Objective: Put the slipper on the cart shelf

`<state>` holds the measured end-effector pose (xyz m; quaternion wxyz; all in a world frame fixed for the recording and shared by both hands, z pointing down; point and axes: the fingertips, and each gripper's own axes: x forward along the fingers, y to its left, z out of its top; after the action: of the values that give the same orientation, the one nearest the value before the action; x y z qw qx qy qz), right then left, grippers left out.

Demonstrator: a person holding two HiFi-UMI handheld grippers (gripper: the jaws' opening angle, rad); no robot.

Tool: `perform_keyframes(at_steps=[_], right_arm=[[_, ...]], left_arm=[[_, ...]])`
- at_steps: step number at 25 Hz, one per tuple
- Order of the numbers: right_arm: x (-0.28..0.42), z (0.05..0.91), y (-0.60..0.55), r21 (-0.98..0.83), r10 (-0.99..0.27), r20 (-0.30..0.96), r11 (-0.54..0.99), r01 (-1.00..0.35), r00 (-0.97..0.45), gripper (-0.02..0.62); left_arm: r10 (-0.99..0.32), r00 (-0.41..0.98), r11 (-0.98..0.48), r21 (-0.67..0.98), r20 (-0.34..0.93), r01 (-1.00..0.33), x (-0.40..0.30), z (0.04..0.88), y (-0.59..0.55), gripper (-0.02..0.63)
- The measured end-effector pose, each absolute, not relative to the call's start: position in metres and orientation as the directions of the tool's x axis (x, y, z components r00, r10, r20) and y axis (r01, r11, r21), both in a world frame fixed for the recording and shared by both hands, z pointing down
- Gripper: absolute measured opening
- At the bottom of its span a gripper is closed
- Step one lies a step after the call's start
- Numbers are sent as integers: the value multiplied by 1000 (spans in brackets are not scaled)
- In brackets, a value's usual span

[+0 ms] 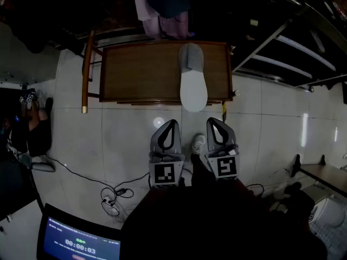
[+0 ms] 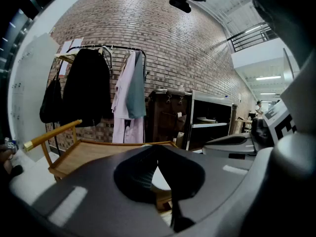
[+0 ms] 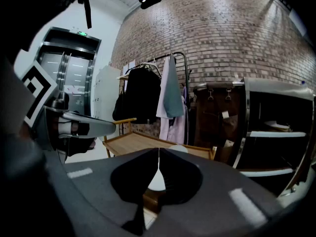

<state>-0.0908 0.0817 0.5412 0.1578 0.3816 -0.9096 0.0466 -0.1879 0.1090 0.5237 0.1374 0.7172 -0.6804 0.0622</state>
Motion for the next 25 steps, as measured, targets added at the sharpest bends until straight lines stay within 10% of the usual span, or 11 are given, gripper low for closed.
perform_keyframes(at_steps=[6, 25], right_arm=[[-88, 589, 74, -262, -628, 345, 649, -714, -697, 141], [-92, 701, 43, -841, -568, 470, -58, -537, -675, 210]], left_arm=[[-961, 79, -61, 75, 266, -995, -182, 533, 97, 12], [-960, 56, -31, 94, 273, -995, -194, 534, 111, 12]])
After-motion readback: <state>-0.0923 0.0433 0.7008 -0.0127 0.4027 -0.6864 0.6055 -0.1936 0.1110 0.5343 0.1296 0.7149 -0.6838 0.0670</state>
